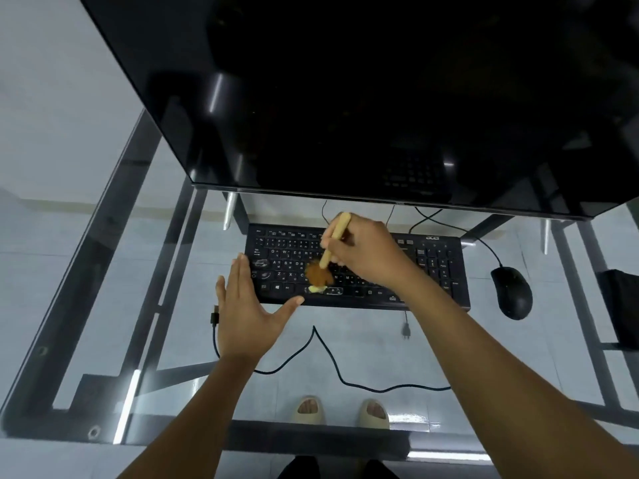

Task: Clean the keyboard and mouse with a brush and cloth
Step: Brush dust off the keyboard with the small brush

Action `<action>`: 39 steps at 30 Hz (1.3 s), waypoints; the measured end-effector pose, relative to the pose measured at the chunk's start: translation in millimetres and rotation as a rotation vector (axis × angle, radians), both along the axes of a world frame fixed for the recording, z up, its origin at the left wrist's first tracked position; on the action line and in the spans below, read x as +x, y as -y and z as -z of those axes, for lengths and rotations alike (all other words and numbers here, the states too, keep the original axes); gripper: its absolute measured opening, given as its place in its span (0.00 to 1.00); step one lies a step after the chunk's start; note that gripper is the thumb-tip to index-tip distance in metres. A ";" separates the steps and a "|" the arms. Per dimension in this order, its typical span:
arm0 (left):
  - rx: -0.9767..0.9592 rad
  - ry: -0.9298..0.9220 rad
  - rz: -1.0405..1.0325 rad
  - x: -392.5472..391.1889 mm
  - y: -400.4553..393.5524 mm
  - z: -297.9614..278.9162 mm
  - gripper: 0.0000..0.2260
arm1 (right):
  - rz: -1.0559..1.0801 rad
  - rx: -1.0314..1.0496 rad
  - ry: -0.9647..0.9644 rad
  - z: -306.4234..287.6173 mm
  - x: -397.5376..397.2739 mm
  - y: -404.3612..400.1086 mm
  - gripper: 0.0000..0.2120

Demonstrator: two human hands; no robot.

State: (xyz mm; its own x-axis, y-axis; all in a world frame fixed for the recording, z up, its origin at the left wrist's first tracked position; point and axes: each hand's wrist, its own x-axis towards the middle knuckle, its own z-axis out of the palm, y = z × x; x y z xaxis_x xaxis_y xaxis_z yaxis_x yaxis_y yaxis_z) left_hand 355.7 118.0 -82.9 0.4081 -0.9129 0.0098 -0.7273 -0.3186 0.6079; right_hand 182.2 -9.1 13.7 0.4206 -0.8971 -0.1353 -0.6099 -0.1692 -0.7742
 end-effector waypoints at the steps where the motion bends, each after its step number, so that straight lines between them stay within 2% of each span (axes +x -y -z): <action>1: -0.002 0.005 -0.002 1.8 -0.7 1.1 0.50 | 0.003 -0.068 -0.026 2.7 4.9 -0.5 0.03; 3: -0.006 -0.011 -0.011 0.6 -0.5 -0.3 0.50 | 0.092 -0.242 0.008 3.6 9.9 -0.2 0.04; 5: -0.025 -0.020 -0.024 -0.4 0.2 -3.1 0.50 | 0.113 -0.211 0.044 -0.2 15.3 1.0 0.03; 7: -0.045 -0.012 -0.028 -0.7 -0.1 -4.2 0.50 | -0.004 -0.128 -0.031 -1.3 21.3 -1.0 0.03; 9: -0.045 -0.014 -0.031 1.4 -1.5 -3.0 0.50 | -0.010 -0.225 -0.070 -1.6 28.0 -2.8 0.04; 11: -0.034 -0.017 -0.020 1.4 -2.1 -2.7 0.50 | 0.067 -0.324 0.012 -3.2 31.8 -2.0 0.04; 13: -0.031 -0.006 -0.008 2.8 -1.5 -2.2 0.50 | 0.062 -0.188 0.085 -7.0 36.7 -0.6 0.03; 14: -0.026 -0.006 -0.007 3.4 -1.3 -2.0 0.50 | -0.001 -0.103 0.064 -6.6 38.7 -2.2 0.03; 16: -0.021 -0.006 -0.004 4.9 -2.0 -1.5 0.50 | -0.073 -0.164 -0.079 -4.1 38.9 -5.6 0.04; 18: -0.035 -0.016 0.001 6.2 -4.0 -1.4 0.49 | 0.056 -0.314 -0.051 0.1 32.8 -4.2 0.05; 19: -0.044 -0.028 -0.002 6.6 -4.7 -1.4 0.49 | 0.103 -0.311 -0.009 0.2 27.7 -2.7 0.04; 21: -0.070 -0.041 -0.003 8.9 -5.5 -1.4 0.47 | 0.136 -0.153 0.067 -1.1 18.9 0.4 0.03; 23: -0.097 -0.015 0.023 8.4 -6.1 -1.7 0.45 | 0.068 -0.037 -0.039 -0.7 6.7 2.1 0.04; 25: -0.122 0.039 0.066 5.2 -5.9 -4.5 0.43 | 0.113 -0.156 -0.110 -2.1 -6.5 5.3 0.05; 27: -0.143 0.072 0.146 -1.4 0.0 -12.0 0.40 | 0.237 -0.236 -0.026 -5.6 -21.8 9.9 0.04; 29: -0.142 0.102 0.249 -9.8 12.1 -20.4 0.38 | 0.274 -0.097 0.036 -8.6 -33.9 13.6 0.03; 31: -0.106 0.157 0.360 -19.8 26.9 -26.5 0.38 | 0.176 -0.003 -0.044 -8.5 -41.5 9.7 0.04; 33: -0.047 0.199 0.435 -29.2 40.5 -28.7 0.40 | 0.187 -0.163 -0.095 -4.9 -45.7 5.2 0.04; 34: -0.014 0.207 0.461 -34.4 46.1 -28.9 0.41 | 0.244 -0.216 -0.052 -5.6 -47.7 2.8 0.04; 35: 0.015 0.212 0.486 -40.1 51.2 -28.6 0.42 | 0.286 -0.208 -0.004 -4.8 -51.8 2.0 0.04; 37: 0.061 0.242 0.544 -49.4 58.3 -26.8 0.42 | 0.272 -0.041 0.037 -7.1 -55.9 -0.1 0.04; 39: 0.096 0.282 0.603 -56.9 60.9 -24.9 0.44 | 0.136 0.027 -0.093 -5.1 -60.1 -4.4 0.04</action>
